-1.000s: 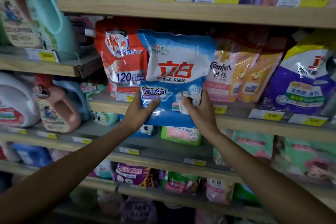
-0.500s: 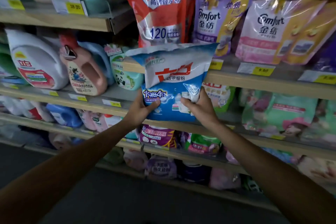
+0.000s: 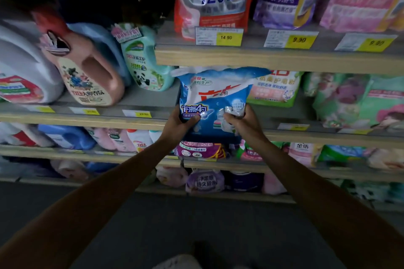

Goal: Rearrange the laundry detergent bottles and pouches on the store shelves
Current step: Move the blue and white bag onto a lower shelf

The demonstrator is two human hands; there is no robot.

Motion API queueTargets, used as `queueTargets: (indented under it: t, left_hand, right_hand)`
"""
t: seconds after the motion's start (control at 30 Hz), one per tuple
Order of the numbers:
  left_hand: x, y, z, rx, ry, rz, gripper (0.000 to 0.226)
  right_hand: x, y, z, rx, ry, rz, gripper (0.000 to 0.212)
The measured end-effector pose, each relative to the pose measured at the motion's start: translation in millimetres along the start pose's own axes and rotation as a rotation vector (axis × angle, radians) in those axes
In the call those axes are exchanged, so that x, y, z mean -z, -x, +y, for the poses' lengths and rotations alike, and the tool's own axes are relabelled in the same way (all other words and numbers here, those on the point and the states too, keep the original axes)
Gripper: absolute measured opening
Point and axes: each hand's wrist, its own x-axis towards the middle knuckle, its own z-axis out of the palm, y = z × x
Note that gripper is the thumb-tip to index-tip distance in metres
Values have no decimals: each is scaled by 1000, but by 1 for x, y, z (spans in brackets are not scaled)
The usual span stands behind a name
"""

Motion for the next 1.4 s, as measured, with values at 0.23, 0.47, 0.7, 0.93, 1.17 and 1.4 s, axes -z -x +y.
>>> queueTargets:
  t: [0.23,0.47,0.7,0.93,1.17,1.4]
  left_hand:
    - [1,-32,-5,29,140,51,26]
    - [5,-62,-12,-15,211,25,27]
    - [6,-92,-23,-35,193,-21,39]
    - [7,-106,-32,-76,132,28,41]
    - [10,-106,-53,-9,27,106,27]
    - [5,-101,-58,-22,-36,142,38]
  right_hand:
    - [-19,-26,-5,-29,-33,141,33]
    - [-30,-52,-5,0,-55,186,27]
    - [-35,-80,1,-3,-101,217,28]
    - [-40,-92,5,-4,-55,218,26]
    - [-46,-91,3,-20,3,242,16]
    - [-48,-87,10,-26,38,202,23]
